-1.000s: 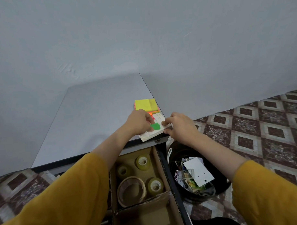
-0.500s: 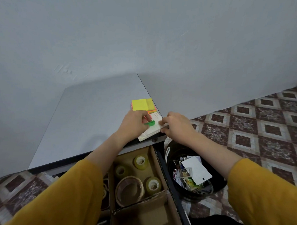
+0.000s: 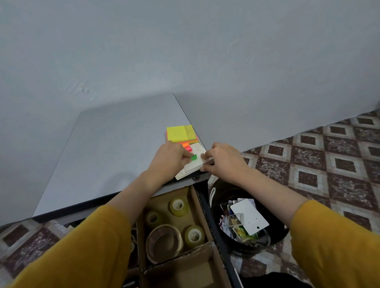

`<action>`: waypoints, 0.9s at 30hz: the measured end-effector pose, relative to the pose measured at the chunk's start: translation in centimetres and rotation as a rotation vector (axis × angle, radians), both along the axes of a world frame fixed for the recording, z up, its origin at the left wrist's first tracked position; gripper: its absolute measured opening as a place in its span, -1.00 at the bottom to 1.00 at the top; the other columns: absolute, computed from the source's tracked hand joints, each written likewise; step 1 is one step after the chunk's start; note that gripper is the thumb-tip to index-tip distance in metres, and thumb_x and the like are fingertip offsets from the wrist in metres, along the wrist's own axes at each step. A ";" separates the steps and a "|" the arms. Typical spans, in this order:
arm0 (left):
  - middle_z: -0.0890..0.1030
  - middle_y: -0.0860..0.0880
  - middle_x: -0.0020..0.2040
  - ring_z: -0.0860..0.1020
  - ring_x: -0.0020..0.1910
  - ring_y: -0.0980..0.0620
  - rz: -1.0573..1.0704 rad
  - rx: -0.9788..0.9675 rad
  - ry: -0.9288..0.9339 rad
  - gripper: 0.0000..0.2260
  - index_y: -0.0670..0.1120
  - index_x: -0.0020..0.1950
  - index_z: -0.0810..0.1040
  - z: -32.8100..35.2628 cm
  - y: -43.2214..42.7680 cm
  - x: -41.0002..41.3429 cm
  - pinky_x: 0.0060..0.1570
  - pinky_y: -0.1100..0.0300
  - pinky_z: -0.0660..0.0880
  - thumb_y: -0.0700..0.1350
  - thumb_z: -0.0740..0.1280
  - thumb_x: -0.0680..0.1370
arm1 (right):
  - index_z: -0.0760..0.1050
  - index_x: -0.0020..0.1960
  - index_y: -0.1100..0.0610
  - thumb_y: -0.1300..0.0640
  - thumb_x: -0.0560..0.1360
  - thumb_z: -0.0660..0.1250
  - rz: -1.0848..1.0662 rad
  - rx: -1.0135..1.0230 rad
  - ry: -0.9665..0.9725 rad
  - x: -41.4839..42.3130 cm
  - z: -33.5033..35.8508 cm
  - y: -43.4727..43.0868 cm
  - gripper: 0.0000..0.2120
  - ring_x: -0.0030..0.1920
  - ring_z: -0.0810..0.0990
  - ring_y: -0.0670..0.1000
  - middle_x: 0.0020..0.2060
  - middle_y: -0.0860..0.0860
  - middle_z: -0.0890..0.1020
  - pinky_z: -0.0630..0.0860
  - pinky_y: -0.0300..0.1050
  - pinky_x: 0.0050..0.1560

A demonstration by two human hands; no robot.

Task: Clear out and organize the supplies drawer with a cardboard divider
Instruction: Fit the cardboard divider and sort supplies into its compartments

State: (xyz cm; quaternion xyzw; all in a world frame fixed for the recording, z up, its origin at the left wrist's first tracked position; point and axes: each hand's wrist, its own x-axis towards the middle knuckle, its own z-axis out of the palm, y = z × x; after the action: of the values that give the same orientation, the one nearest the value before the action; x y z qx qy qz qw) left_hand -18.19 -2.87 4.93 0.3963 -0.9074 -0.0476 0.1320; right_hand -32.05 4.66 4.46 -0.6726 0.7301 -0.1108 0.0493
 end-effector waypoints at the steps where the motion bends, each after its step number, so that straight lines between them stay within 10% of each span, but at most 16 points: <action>1: 0.65 -0.08 0.09 0.54 0.07 -0.08 0.001 -0.006 0.012 -0.77 -0.09 0.17 0.61 -0.1 0.0 0.0 -0.01 0.19 0.36 -0.13 0.29 0.56 | 0.52 0.26 0.07 -0.15 0.49 0.29 -0.001 0.007 -0.003 0.0 0.1 0.0 -0.57 0.11 0.51 0.11 0.09 0.09 0.51 0.36 -0.13 -0.03; 14: 0.67 -0.09 -0.09 0.58 -0.15 0.05 0.320 0.181 0.540 -0.85 -0.19 0.02 0.67 -0.6 -0.8 6.5 0.00 0.21 0.50 -0.21 0.41 0.47 | 0.54 0.22 0.06 -0.03 0.51 0.31 -0.027 -0.033 0.006 1.1 0.4 -0.1 -0.68 0.10 0.50 0.09 0.07 0.06 0.51 0.33 -0.16 -0.07; 19: 0.63 -0.07 -0.13 0.53 -0.21 0.13 0.388 0.303 0.603 -0.83 -0.21 0.04 0.65 -1.9 -1.3 7.8 -0.23 0.51 0.39 -0.22 0.42 0.47 | 0.52 0.21 0.01 -0.09 0.44 0.39 -0.020 -0.016 0.001 1.2 0.7 -0.6 -0.62 0.12 0.48 0.04 0.09 0.03 0.49 0.29 -0.20 -0.08; 27: 0.58 -0.01 -0.12 0.49 -0.23 0.21 0.417 0.360 0.674 -0.81 -0.21 0.08 0.62 -2.4 -1.7 7.7 -0.19 0.44 0.40 -0.20 0.39 0.49 | 0.40 0.31 0.03 -0.14 0.40 0.41 0.021 -0.113 -0.012 2.0 0.1 -1.0 -0.45 0.17 0.47 0.00 0.17 -0.02 0.46 0.36 -0.19 0.01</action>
State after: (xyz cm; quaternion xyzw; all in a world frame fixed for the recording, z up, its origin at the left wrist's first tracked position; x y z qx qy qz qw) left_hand -10.54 -4.61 2.54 0.5501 -0.6913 -0.3042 0.3564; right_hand -30.06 3.67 4.53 -0.6813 0.7152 -0.1551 0.0167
